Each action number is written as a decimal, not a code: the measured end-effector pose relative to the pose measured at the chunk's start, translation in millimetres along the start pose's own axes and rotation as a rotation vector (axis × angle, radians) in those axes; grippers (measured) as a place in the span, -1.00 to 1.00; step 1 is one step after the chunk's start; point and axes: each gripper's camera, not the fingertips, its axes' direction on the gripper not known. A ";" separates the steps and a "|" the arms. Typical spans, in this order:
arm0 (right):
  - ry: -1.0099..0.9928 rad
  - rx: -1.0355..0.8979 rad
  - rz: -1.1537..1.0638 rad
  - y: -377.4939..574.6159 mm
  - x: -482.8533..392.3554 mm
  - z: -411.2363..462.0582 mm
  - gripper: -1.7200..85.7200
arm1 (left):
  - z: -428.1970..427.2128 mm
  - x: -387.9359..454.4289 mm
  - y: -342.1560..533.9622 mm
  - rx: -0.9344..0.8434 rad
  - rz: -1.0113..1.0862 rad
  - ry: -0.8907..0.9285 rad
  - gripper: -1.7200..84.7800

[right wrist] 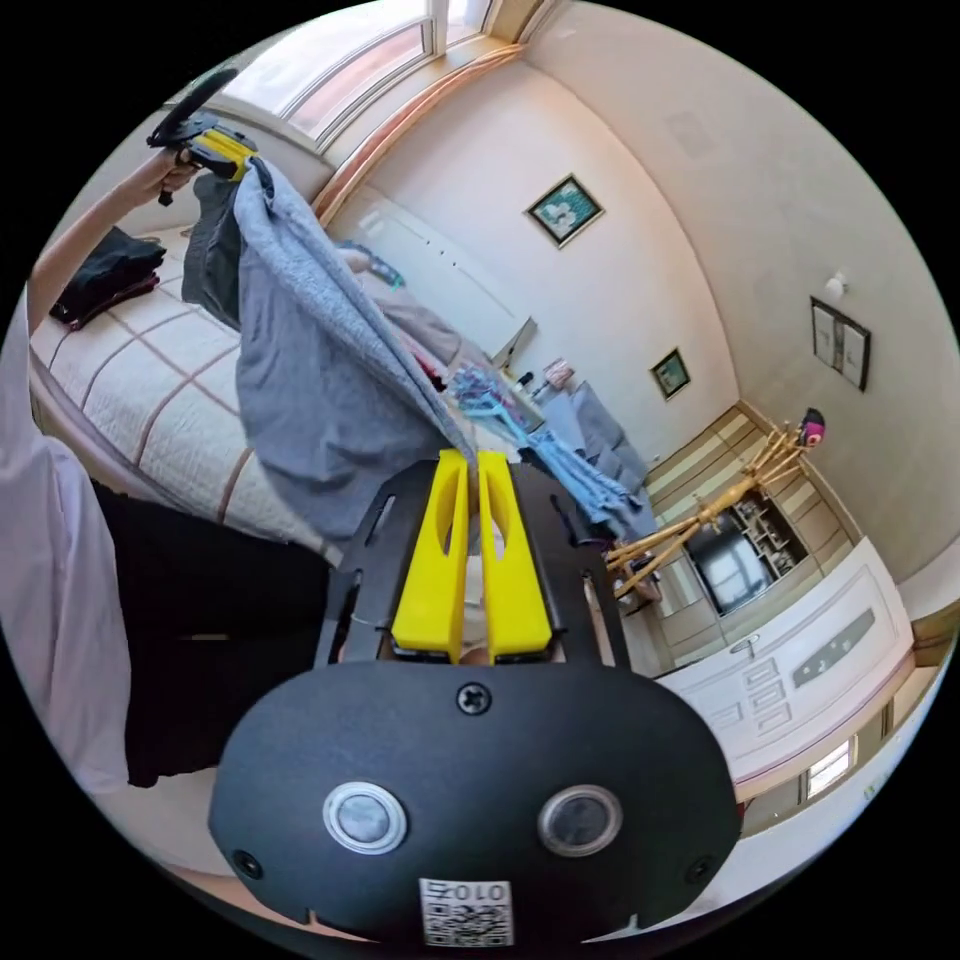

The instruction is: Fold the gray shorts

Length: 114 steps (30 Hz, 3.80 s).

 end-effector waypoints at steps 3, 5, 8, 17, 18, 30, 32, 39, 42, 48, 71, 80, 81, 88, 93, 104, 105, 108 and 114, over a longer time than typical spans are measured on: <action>0.032 0.122 0.086 -16.0 22.5 -67.9 -0.93 | -42.0 -2.1 -7.0 0.060 0.017 -0.042 -0.93; 0.035 0.143 0.113 -20.7 29.0 -87.9 -0.93 | -69.8 -4.9 -2.2 0.120 0.012 -0.040 -0.94; -0.017 0.110 0.119 -23.0 26.5 -99.4 -0.93 | -95.6 -7.0 14.6 0.203 -0.010 0.064 -0.94; -0.094 0.340 0.002 -30.4 9.7 -174.4 -0.93 | -154.7 -4.9 50.9 0.135 -0.065 0.011 -0.94; -0.091 0.337 -0.007 -39.4 7.8 -164.4 -0.93 | -149.7 -9.8 52.5 0.123 -0.075 0.013 -0.94; -0.210 0.056 -0.128 -204.0 12.8 124.1 -0.93 | 60.1 -184.3 72.5 -0.221 -0.212 0.100 -0.94; -0.186 0.104 -0.142 -217.3 23.6 133.0 -0.93 | 62.6 -190.9 62.6 -0.209 -0.141 0.062 -0.94; -0.411 0.093 -0.092 -186.1 -29.5 233.1 -0.93 | 153.0 -160.7 123.0 -0.376 -0.069 0.032 -0.94; -0.506 -0.058 -0.149 -155.3 -95.5 278.5 -0.93 | 225.2 -118.7 185.7 -0.594 -0.094 0.103 -0.94; -0.519 -0.174 -0.236 -127.9 -134.0 291.3 -0.93 | 245.6 -56.0 227.3 -0.613 -0.113 0.068 -0.93; -0.600 -0.309 -0.151 -105.1 -68.3 254.2 -0.77 | 211.7 -67.5 278.7 -0.513 -0.377 0.082 -0.71; -0.726 0.134 -0.218 -213.3 -153.1 149.2 -0.72 | 287.4 -194.1 351.1 -0.321 -0.532 0.209 -0.62; -0.753 0.172 -0.272 -231.9 -173.5 144.6 -0.71 | 296.2 -200.4 355.6 -0.314 -0.542 0.239 -0.62; -0.802 0.199 -0.497 -305.4 -261.5 148.0 -0.67 | 367.8 -229.4 399.8 -0.334 -0.612 0.544 -0.60; -0.764 0.106 -0.568 -317.3 -301.6 179.2 -0.68 | 385.4 -227.2 417.1 -0.340 -0.616 0.622 -0.60; -0.978 0.019 -0.129 -306.1 -201.0 235.6 -0.85 | 405.4 -254.3 419.9 -0.309 -0.681 0.660 -0.60; -1.023 0.006 -0.028 -299.9 -181.0 245.9 -0.85 | 404.6 -257.0 420.6 -0.305 -0.701 0.646 -0.60; -1.200 -0.042 0.273 -275.4 -133.9 283.3 -0.85 | 385.8 -268.7 422.3 -0.217 -0.783 0.534 -0.60; -1.297 -0.129 0.638 -222.6 -84.2 340.5 -0.85 | 335.9 -267.4 419.3 -0.053 -0.723 0.392 -0.60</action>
